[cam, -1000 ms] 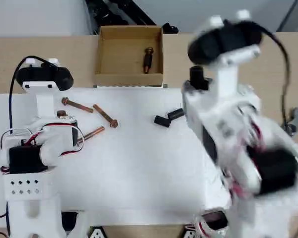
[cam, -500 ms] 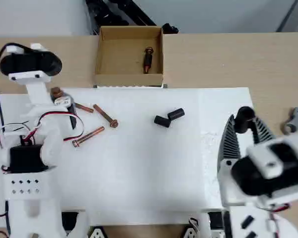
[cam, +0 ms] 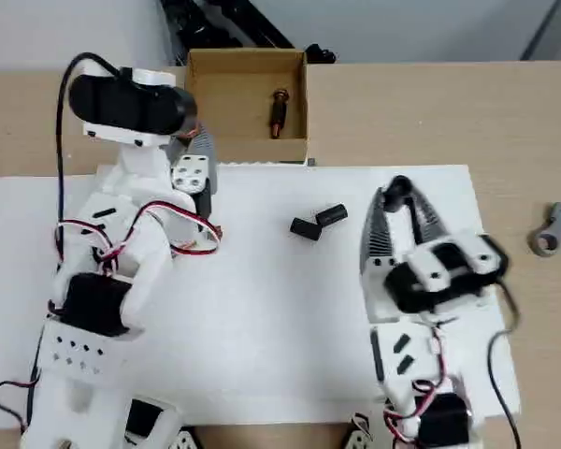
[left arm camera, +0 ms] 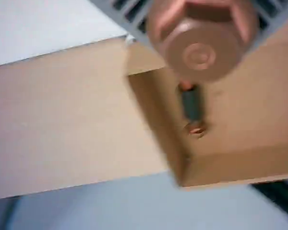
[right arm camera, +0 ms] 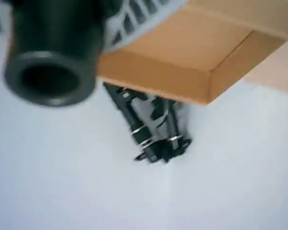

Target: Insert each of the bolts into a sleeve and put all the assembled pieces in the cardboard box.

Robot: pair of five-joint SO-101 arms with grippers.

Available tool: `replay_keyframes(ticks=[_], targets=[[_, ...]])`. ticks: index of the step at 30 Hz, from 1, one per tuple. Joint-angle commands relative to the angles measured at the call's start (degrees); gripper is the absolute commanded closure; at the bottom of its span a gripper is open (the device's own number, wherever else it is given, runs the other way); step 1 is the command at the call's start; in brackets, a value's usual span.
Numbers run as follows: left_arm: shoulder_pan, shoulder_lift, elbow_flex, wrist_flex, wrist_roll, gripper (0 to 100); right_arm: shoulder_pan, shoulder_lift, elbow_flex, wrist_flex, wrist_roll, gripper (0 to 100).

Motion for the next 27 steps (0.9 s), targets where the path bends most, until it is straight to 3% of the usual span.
replay_keyframes(ticks=[1,6,12,16,23,27], targets=[[1.5,-1.8,-0.8,-2.2,0.5,100,-1.4,-1.3,-0.2,-2.2,3.1,99.5],[1.6,-1.8,-2.5,-2.2,1.1,100,-0.8,-1.2,-0.4,-2.4,3.1,99.5],[2.1,-1.8,-6.5,-2.3,7.4,100,-1.3,-1.2,2.1,-2.5,0.5,99.5],[6.3,-1.8,-6.5,-2.0,8.4,100,-3.0,-0.9,4.7,-2.5,-4.2,99.5],[15.2,-1.7,-6.7,-1.9,8.3,100,-9.8,-0.9,8.5,-2.6,-4.4,99.5],[17.8,-1.7,-8.0,1.1,4.1,100,-10.2,-0.9,8.8,-2.6,-4.4,99.5]])
